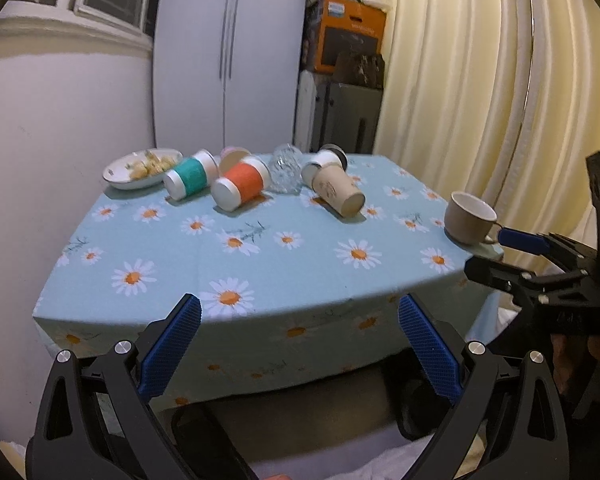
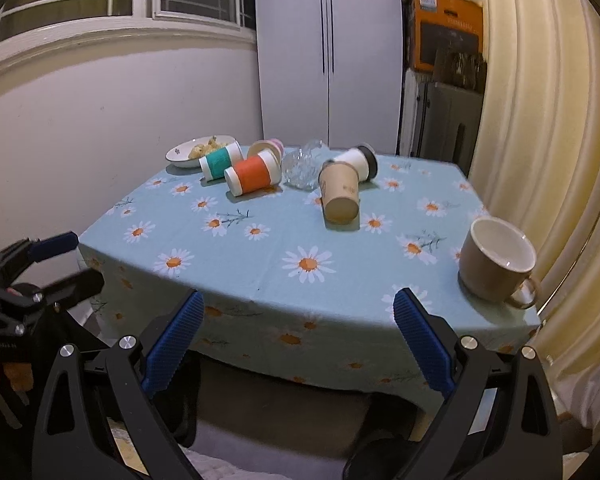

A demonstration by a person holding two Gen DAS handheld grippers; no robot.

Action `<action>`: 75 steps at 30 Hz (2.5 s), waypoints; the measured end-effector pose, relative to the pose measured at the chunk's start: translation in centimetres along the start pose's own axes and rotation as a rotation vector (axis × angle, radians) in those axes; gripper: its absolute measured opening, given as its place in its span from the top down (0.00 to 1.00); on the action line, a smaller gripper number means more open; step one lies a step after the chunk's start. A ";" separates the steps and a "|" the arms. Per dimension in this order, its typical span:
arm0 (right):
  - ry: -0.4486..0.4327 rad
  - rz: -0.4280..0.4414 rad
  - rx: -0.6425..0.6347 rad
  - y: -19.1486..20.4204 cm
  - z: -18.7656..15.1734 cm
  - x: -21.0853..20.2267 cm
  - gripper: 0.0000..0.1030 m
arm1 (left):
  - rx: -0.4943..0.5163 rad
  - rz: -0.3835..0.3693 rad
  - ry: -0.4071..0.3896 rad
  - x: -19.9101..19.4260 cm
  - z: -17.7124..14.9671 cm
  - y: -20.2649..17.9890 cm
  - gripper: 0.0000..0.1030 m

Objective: Flip cup upright

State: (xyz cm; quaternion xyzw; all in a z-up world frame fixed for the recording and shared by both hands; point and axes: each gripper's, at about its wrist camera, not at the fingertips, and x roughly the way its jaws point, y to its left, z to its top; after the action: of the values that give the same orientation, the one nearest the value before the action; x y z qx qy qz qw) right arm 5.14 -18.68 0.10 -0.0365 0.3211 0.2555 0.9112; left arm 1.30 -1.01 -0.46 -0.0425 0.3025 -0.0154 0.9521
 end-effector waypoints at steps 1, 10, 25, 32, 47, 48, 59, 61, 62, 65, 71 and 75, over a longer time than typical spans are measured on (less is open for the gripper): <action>0.015 0.016 0.013 -0.2 0.4 0.4 0.08 | -0.002 -0.008 0.025 0.5 0.3 0.2 0.06; 0.052 0.117 0.130 -3.5 7.8 4.9 0.08 | 0.058 -0.074 0.112 4.8 5.8 2.6 0.06; 0.256 0.412 0.449 -6.0 18.5 17.7 0.10 | 0.228 -0.089 0.366 18.9 17.4 7.3 0.07; 0.344 0.472 0.589 -6.6 17.9 22.8 0.19 | 0.269 -0.124 0.506 25.5 18.5 9.0 0.13; 0.420 0.519 0.616 -6.7 16.3 24.9 0.23 | 0.346 -0.061 0.705 32.9 17.3 9.3 0.37; 0.424 0.519 0.618 -6.7 16.2 25.0 0.23 | 0.351 -0.053 0.715 33.1 17.2 9.3 0.40; 0.427 0.546 0.648 -7.9 15.7 23.9 0.23 | 0.317 -0.063 0.715 31.5 17.8 9.2 0.43; 0.423 0.557 0.645 -8.1 15.7 23.4 0.23 | 0.289 -0.075 0.709 30.4 18.1 9.0 0.43; 0.421 0.563 0.642 -8.1 15.7 23.0 0.23 | 0.266 -0.085 0.707 29.8 18.2 8.8 0.43; 0.413 0.589 0.637 -8.2 15.5 21.8 0.23 | 0.148 -0.139 0.705 27.8 18.3 8.8 0.43; 0.437 0.622 0.644 -8.6 14.1 19.7 0.23 | -0.126 -0.194 0.701 23.6 15.7 8.5 0.43; 0.443 0.614 0.666 -9.6 12.8 18.2 0.23 | -0.249 -0.208 0.705 21.9 13.0 7.9 0.43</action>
State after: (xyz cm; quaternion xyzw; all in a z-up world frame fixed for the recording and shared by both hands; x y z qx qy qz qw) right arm 29.09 -15.99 -1.69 0.2990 0.5666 0.3819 0.6662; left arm 26.73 6.55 -3.22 -0.1803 0.6049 -0.0886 0.7705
